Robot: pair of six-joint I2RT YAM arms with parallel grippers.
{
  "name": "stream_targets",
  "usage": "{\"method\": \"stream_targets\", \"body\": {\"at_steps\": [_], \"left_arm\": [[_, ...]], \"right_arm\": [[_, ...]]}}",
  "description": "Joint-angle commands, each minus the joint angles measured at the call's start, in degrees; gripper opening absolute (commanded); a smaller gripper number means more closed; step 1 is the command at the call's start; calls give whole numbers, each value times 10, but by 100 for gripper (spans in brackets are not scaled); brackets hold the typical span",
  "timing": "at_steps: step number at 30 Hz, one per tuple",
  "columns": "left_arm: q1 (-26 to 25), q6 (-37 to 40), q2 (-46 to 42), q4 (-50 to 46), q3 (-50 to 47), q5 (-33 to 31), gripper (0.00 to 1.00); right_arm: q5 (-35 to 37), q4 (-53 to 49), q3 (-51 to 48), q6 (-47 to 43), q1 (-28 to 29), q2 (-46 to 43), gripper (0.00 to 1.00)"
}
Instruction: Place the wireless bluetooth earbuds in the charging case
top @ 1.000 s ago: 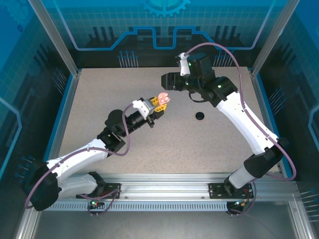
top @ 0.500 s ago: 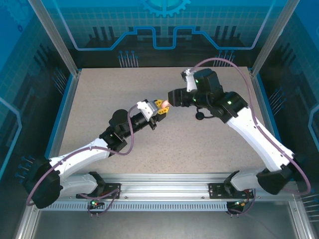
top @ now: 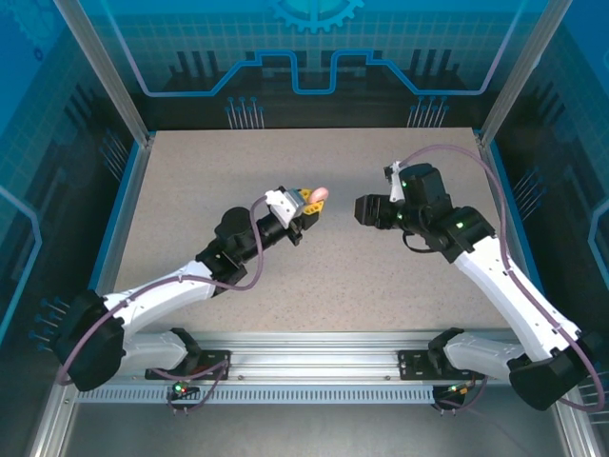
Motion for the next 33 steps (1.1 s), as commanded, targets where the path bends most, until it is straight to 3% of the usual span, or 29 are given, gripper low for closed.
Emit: {"method": "stream_targets", "body": {"at_steps": [1,9,16,28,33], "left_arm": [[2,-60,19,-22,19,-35,0],[1,-202,103,-51,13,-62,0],[8,-295,208,-142,92,-56,0],[50,-399,388,-282,268,-15,0],[71,-425,426,-296,284,1,0]], "right_arm": [[-2,29,-48,30,-17,5,69],[-3,70,-152,51,-35,11,70],[6,75,-169,46,-49,2,70],[3,63,-199,38,-76,-40,70],[-1,59,-200,38,-85,-55,70]]}}
